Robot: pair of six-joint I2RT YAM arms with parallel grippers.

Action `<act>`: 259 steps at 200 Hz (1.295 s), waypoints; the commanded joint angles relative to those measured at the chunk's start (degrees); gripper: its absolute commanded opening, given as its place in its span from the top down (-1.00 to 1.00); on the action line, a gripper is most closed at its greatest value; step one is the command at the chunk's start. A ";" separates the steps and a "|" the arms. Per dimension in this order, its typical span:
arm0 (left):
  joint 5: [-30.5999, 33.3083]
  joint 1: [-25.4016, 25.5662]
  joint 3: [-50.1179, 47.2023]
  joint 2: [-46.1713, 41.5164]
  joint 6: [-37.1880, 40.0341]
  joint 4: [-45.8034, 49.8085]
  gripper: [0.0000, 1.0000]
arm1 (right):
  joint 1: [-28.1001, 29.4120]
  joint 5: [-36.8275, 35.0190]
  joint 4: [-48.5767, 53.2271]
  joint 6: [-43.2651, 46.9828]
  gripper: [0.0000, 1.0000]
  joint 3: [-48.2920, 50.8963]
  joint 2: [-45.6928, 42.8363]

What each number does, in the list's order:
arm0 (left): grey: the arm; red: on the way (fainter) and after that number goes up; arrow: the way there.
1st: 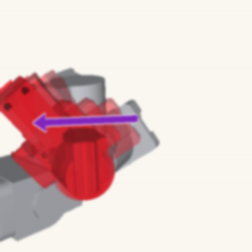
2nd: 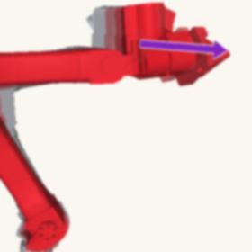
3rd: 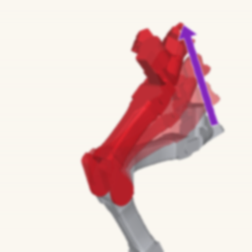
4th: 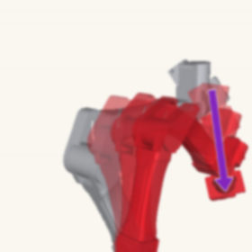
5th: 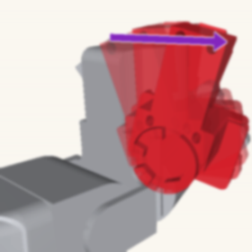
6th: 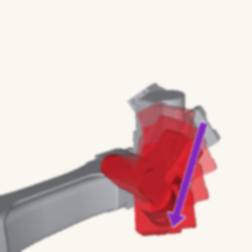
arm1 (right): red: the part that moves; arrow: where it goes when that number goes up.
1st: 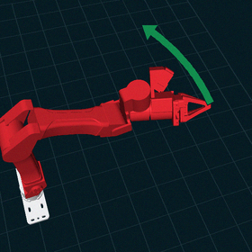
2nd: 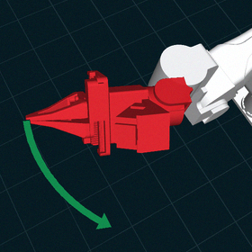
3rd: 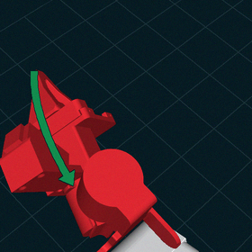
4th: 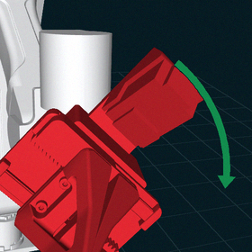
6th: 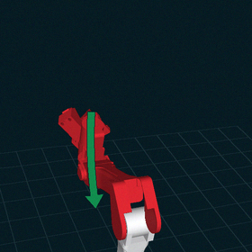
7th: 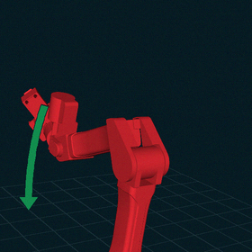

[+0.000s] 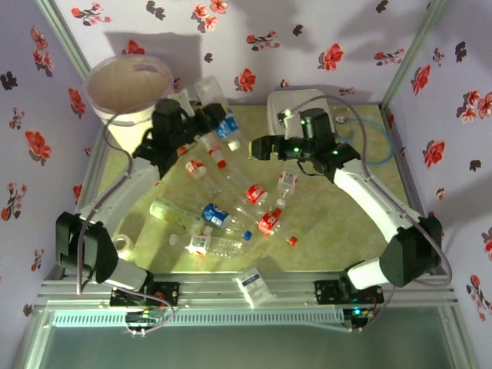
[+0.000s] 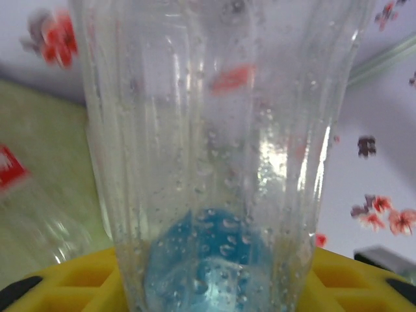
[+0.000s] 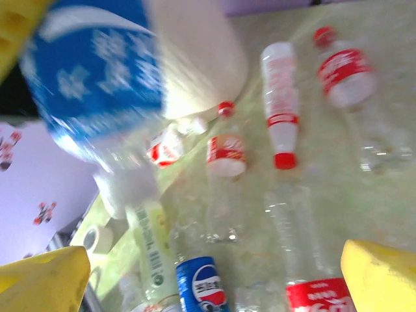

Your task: Put the plastic bottles in the bin

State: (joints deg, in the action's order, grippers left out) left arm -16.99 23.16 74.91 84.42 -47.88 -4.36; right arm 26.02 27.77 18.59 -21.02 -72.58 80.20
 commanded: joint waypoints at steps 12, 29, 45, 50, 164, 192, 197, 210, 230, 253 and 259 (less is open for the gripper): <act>2.79 -8.67 12.34 0.42 9.88 8.88 0.25 | -4.29 -12.62 8.65 -1.66 -0.99 3.55 -3.83; 6.11 -14.42 19.41 3.37 12.20 13.05 0.39 | -6.93 -11.38 9.59 -3.75 -0.99 6.18 -3.64; 8.82 -19.60 23.34 5.88 12.48 13.64 0.59 | -7.78 -10.27 8.93 -4.80 -0.99 8.62 -4.14; 9.89 -21.04 24.10 6.65 12.61 13.59 0.70 | -7.83 -10.19 8.99 -4.82 -0.99 9.31 -4.30; 22.79 -25.61 55.90 35.54 38.13 49.71 1.00 | -8.16 -16.61 15.80 -1.92 -0.99 10.16 -7.69; 25.34 -24.26 56.51 38.81 42.74 53.69 1.00 | -8.15 -16.89 15.34 -2.13 -0.99 10.87 -7.35; 25.41 -24.09 56.42 39.19 43.12 54.03 1.00 | -8.12 -17.00 15.34 -2.17 -0.99 10.96 -7.22; 25.43 -23.71 55.94 40.12 43.78 54.54 1.00 | -8.22 -17.47 15.34 -2.15 -0.99 11.20 -7.00; 25.41 -23.16 55.18 41.40 44.60 54.72 1.00 | -8.25 -18.42 15.55 -2.73 -0.99 11.40 -6.09; 25.43 -22.67 55.16 42.81 45.17 55.25 1.00 | -8.26 -18.45 15.40 -3.72 -0.99 12.04 -5.41; 25.43 -22.64 55.08 43.01 45.01 55.28 0.99 | -8.27 -18.45 15.27 -4.24 -0.99 12.30 -5.17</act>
State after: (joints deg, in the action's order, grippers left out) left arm 7.11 0.14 129.38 126.06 -5.39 48.99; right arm 18.09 10.68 33.28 -23.94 -61.69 74.17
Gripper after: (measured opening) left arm 0.417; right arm 0.993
